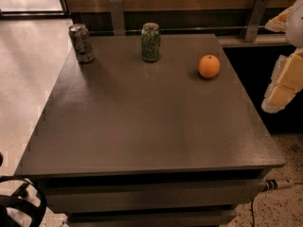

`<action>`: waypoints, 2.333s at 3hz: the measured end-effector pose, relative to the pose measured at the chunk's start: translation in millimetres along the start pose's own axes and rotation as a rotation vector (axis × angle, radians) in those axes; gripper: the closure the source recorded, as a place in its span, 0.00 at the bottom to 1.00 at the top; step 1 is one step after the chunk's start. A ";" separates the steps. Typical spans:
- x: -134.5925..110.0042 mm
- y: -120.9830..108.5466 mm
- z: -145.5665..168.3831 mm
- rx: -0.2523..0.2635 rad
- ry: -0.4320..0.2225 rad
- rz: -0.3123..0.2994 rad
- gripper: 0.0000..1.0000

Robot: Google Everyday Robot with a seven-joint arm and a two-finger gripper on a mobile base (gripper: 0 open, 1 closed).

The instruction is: Pick orange

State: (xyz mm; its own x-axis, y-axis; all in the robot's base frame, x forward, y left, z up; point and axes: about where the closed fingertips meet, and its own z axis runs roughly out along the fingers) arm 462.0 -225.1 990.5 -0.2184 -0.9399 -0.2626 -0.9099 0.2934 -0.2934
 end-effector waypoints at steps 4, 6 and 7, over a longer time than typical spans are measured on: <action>41.5 -106.9 62.2 0.082 -0.335 0.319 0.00; 38.1 -107.6 77.3 0.057 -0.360 0.333 0.00; 29.5 -106.8 112.7 0.015 -0.433 0.356 0.00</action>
Offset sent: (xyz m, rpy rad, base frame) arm 0.1166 -0.0671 0.0075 0.3995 -0.1900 -0.1243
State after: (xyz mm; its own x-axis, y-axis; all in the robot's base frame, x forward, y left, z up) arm 592.5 -264.5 910.4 -0.3438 -0.6258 -0.7001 -0.8006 0.5850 -0.1297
